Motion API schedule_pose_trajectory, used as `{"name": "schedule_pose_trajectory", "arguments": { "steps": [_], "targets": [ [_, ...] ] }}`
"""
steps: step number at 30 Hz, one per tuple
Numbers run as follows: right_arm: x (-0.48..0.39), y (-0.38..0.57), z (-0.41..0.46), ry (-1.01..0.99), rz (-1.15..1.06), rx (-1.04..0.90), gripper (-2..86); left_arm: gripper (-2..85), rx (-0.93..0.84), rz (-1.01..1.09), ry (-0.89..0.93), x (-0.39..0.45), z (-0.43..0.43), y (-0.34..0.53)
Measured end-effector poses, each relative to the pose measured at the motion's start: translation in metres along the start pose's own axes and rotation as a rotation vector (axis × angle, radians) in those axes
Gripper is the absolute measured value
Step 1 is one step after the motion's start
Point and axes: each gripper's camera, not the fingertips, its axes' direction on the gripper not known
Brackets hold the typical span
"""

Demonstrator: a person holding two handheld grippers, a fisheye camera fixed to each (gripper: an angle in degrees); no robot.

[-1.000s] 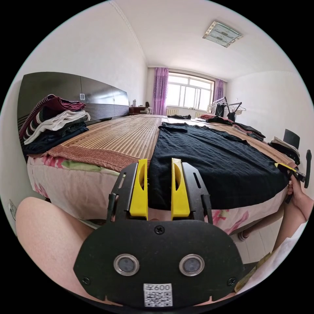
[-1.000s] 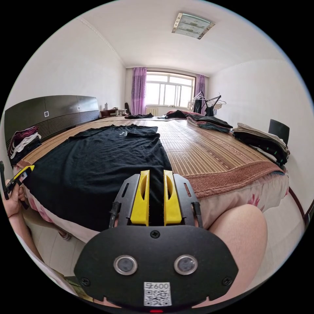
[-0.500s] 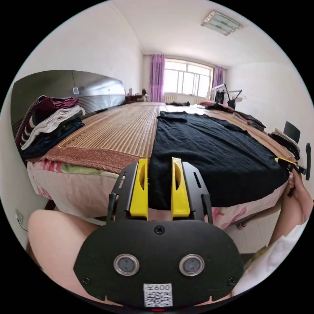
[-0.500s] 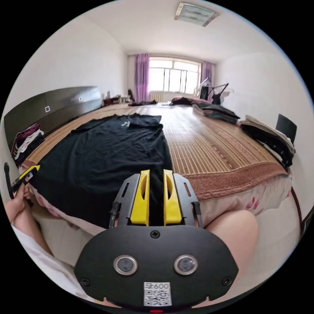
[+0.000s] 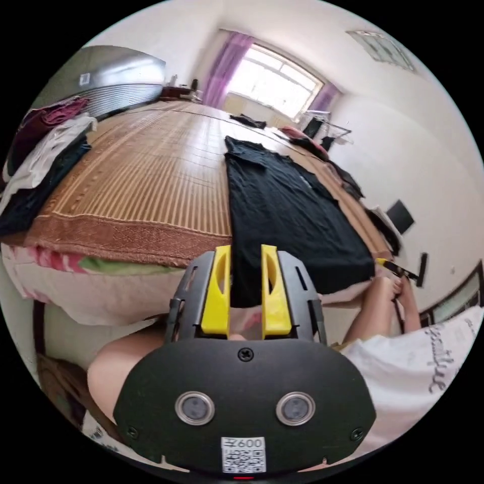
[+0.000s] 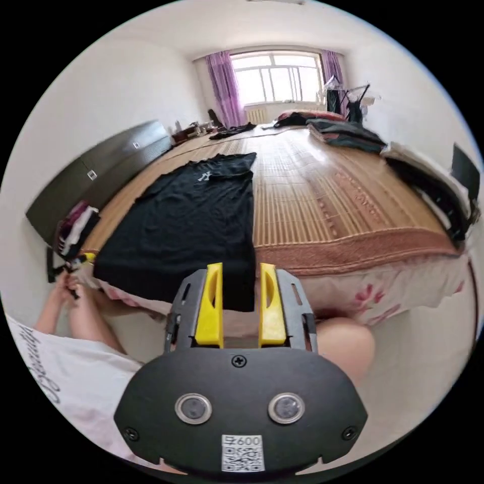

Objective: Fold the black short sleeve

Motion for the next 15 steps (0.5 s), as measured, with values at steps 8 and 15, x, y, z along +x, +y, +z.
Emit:
{"name": "schedule_pose_trajectory", "arguments": {
  "steps": [8, 15],
  "targets": [
    [0.053, -0.051, -0.079, -0.580, 0.064, -0.208, 11.4, 12.3, -0.374, 0.024, 0.435, -0.005, -0.059, -0.036],
    [-0.012, -0.079, -0.118, -0.578, 0.028, -0.287, 12.9, 12.7, -0.417, 0.087, 0.522, 0.044, -0.089, -0.050]
  ]
}}
